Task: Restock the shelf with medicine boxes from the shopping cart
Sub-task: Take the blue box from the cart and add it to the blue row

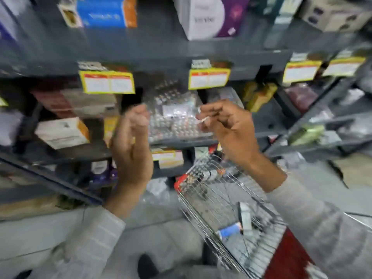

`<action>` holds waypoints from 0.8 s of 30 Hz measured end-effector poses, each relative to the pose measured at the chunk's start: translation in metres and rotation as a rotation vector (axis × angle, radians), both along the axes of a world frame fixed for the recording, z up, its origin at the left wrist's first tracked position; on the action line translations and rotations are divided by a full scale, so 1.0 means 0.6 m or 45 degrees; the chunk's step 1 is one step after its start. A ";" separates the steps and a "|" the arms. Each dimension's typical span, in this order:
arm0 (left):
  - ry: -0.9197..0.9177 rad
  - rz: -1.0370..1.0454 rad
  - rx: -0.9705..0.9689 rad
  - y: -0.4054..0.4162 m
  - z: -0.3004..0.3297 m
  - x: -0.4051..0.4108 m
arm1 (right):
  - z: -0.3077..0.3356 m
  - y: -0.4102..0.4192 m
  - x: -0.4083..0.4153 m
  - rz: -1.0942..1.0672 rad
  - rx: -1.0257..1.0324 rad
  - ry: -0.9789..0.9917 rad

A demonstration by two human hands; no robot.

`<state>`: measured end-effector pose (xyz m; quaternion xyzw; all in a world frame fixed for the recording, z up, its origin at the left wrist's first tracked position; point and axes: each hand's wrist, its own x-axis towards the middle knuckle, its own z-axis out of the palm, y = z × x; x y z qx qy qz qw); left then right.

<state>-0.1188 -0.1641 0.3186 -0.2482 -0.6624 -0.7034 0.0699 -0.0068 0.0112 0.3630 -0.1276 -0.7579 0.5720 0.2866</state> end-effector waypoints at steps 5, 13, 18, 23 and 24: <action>-0.254 -0.329 -0.449 0.094 -0.147 0.139 | -0.143 0.096 0.125 -0.094 0.002 -0.321; -0.078 -0.642 -1.425 0.138 -0.362 0.252 | -0.412 0.180 0.288 -0.163 0.161 -1.095; 0.174 -0.799 -1.859 0.152 -0.454 0.284 | -0.576 0.181 0.353 0.119 0.294 -1.504; 0.242 -0.730 -1.899 0.161 -0.470 0.285 | -0.708 0.174 0.394 0.360 0.466 -1.606; 0.257 -0.729 -1.910 0.161 -0.469 0.285 | -0.730 0.174 0.400 0.394 0.541 -1.571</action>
